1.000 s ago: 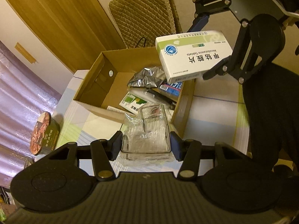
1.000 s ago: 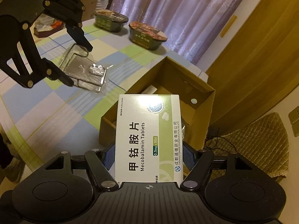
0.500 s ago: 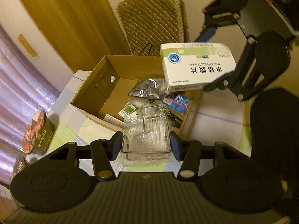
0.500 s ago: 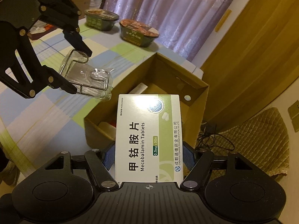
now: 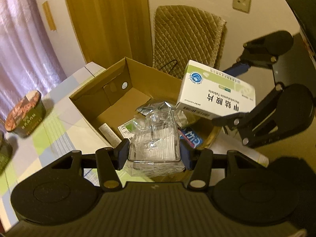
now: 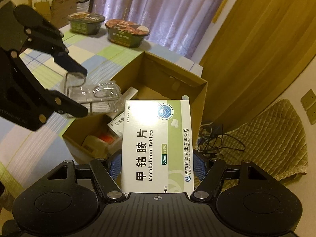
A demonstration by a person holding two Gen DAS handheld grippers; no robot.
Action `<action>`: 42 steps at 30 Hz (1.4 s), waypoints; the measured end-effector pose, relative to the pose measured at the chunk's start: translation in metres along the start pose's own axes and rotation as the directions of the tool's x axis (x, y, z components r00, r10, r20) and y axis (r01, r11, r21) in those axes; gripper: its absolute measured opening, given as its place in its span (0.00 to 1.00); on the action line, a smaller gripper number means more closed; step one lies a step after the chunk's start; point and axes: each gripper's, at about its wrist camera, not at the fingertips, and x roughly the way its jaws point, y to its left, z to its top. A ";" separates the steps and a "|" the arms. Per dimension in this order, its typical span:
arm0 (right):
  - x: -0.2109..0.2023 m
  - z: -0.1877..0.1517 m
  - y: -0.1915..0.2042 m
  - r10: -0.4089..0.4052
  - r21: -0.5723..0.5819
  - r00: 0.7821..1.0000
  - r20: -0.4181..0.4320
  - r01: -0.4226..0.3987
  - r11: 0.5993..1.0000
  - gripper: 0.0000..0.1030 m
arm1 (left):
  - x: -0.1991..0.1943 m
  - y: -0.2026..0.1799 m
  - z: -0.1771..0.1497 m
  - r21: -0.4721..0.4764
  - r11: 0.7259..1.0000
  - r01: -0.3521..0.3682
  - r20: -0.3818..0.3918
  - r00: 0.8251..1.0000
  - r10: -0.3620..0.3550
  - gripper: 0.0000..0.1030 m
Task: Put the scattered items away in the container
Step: 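Lower the wire rack into the box with the left gripper while the right gripper lowers the medicine box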
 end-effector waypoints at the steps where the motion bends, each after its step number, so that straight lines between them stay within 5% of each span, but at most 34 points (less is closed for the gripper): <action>1: 0.001 0.000 -0.001 0.002 0.002 1.000 0.000 -0.002 1.000 0.71 | 0.002 0.000 0.001 -0.015 1.000 0.002 0.002 1.000 -0.002 0.47; 42: 0.047 0.016 -0.034 0.015 0.082 1.000 -0.019 -0.013 0.997 0.71 | 0.054 0.032 0.007 -0.233 0.972 -0.013 0.000 1.000 0.013 0.47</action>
